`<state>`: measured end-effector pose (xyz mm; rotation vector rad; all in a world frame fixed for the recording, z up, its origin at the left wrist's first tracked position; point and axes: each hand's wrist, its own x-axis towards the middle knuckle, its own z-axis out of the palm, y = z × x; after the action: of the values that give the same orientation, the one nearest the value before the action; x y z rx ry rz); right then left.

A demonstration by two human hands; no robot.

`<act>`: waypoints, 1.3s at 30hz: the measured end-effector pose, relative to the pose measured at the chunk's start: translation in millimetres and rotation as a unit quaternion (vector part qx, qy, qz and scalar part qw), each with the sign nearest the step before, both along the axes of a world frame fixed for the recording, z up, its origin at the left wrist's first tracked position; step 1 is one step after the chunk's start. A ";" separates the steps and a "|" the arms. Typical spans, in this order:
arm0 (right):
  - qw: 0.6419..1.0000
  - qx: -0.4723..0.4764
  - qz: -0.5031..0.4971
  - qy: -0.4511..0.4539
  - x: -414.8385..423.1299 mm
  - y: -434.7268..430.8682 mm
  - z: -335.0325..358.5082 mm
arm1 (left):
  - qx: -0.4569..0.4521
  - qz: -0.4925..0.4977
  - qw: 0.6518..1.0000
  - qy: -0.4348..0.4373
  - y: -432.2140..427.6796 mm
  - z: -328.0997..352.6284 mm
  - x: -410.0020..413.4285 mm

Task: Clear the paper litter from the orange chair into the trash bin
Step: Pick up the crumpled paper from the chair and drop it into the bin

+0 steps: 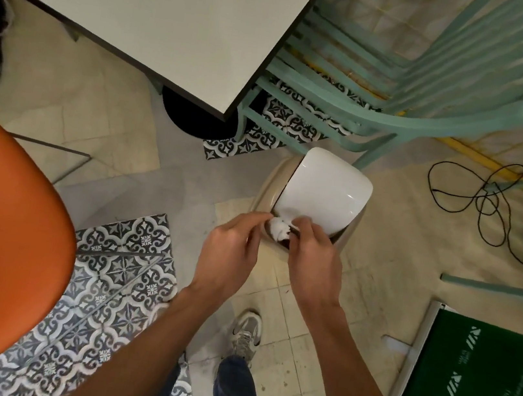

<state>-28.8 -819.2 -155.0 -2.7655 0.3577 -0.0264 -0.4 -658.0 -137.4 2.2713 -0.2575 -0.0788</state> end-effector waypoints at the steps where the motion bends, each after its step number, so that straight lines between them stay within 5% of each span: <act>1: 1.000 0.003 0.000 0.003 -1.2 0.6 1.2 | 0.006 0.020 1.000 -0.005 8.1 4.4 -2.4; 11: 0.998 0.037 0.014 -0.042 -3.6 58.1 36.7 | 0.028 0.206 0.978 0.028 143.6 35.0 -25.1; 22: 0.972 0.158 0.165 -0.051 18.1 323.3 57.1 | 0.028 0.370 0.928 0.029 372.9 51.4 -50.7; 29: 0.946 0.177 0.271 0.023 12.7 484.2 30.4 | 0.055 0.433 0.897 0.072 518.7 27.3 -77.2; 35: 0.909 0.192 0.364 0.068 7.8 580.4 9.9 | 0.080 0.492 0.858 0.124 595.9 -5.1 -93.8; 39: 0.876 0.178 0.436 0.106 0.7 633.7 -17.9 | 0.082 0.584 0.783 0.199 639.2 -34.3 -84.1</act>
<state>-28.1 -185.5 -172.9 -2.3138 -0.7743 0.5114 -84.5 -18.8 -171.6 2.1211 1.4218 0.0773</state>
